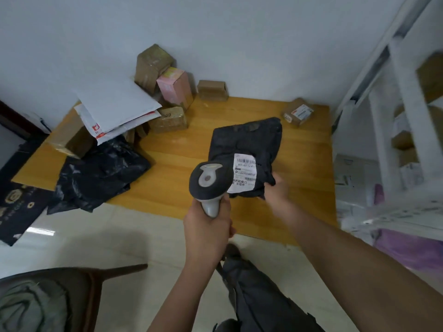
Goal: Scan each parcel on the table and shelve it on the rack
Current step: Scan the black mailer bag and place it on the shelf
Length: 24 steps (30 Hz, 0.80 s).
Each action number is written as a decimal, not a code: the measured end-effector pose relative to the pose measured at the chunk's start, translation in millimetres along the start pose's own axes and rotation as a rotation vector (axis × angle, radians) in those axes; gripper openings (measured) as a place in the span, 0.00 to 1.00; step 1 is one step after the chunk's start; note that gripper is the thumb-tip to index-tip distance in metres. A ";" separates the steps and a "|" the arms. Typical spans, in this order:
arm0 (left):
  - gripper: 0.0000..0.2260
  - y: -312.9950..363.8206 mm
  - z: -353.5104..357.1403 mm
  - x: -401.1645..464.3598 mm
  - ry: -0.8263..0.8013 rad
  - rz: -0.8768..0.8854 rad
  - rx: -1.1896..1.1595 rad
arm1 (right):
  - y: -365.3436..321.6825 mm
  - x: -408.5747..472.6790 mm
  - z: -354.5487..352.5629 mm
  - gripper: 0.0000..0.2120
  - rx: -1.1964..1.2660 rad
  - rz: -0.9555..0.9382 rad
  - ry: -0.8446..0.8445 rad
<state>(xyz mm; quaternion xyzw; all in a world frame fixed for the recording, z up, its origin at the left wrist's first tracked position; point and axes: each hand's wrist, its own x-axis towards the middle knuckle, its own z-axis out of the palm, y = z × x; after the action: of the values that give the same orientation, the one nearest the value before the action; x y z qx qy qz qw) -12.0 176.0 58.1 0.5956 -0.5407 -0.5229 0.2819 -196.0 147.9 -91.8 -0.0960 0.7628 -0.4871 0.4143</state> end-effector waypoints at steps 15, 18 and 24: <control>0.14 6.9 83.6 -181.9 -0.278 0.216 -0.047 | 75.1 -146.6 -217.1 0.14 0.004 0.009 0.034; 0.14 11.7 112.9 -204.8 -0.346 0.249 -0.028 | 81.2 -157.7 -263.2 0.14 0.034 0.010 0.097; 0.10 24.9 198.7 -254.4 -0.463 0.287 -0.039 | 96.9 -168.8 -373.8 0.13 0.092 0.015 0.230</control>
<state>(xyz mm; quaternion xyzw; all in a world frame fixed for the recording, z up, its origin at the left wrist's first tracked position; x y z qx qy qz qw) -171.6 454.0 102.9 0.3721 -0.6594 -0.6102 0.2334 -334.6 537.9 -12.5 -0.0145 0.7829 -0.5262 0.3316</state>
